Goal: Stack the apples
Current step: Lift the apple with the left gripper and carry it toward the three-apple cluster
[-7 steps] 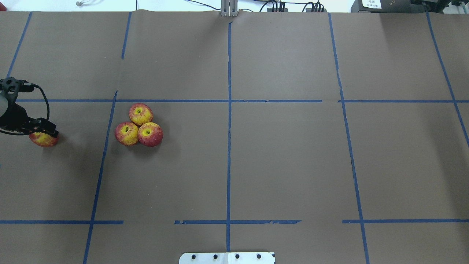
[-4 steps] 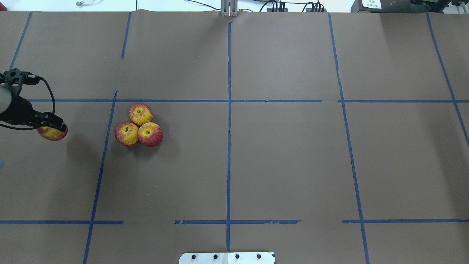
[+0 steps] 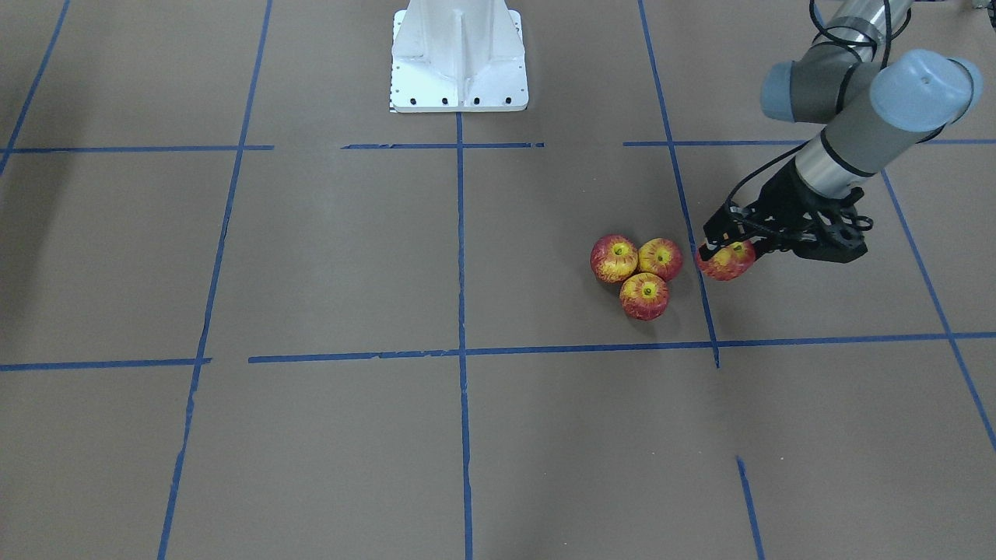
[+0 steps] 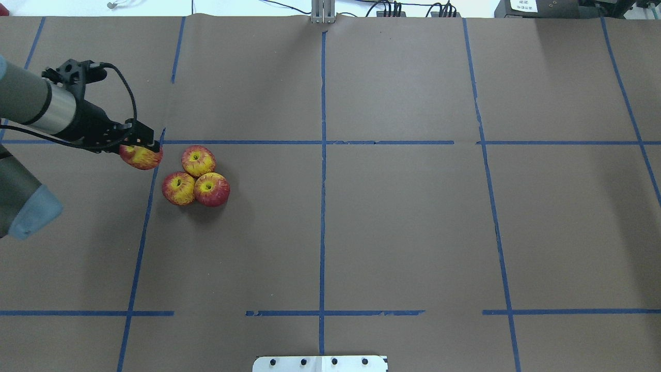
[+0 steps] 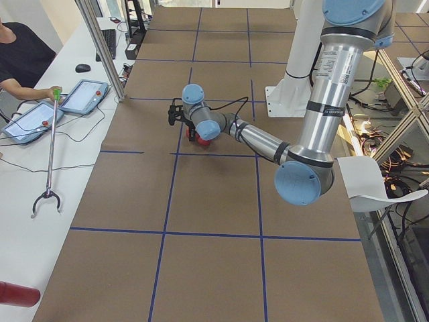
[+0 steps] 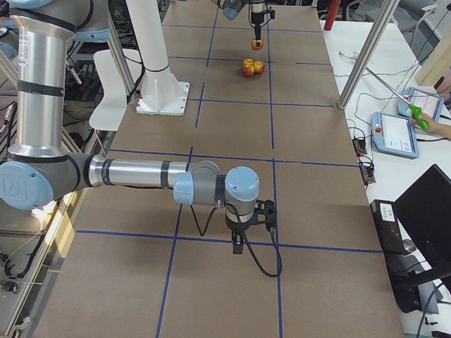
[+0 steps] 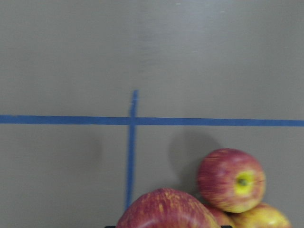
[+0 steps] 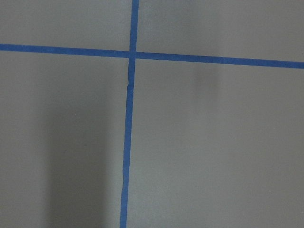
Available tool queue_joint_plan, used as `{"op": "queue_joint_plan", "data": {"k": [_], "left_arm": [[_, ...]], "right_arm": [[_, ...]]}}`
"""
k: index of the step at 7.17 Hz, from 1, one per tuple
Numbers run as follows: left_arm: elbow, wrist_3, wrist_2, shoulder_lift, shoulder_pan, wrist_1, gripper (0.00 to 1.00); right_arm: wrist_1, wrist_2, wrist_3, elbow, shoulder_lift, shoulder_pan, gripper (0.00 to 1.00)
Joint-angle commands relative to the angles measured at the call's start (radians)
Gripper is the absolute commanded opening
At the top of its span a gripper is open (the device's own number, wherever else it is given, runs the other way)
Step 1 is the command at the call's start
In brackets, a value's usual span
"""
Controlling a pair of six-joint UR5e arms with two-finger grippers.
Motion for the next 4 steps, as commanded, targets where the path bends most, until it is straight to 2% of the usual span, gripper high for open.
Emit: {"op": "queue_joint_plan", "data": {"k": [1,2,4], "left_arm": [[-0.042,-0.053,0.124,-0.045,0.106,0.110,0.00],[-0.063,-0.048,0.128,-0.072,0.113,0.197,0.00],[-0.064,-0.047,0.230,-0.087,0.153,0.224,0.00]], "right_arm": [[0.000,0.001,0.000,0.000,0.000,0.000,1.00],[-0.002,0.001,0.000,0.000,0.000,0.000,1.00],[0.000,0.000,0.000,0.000,0.000,0.000,1.00]]}}
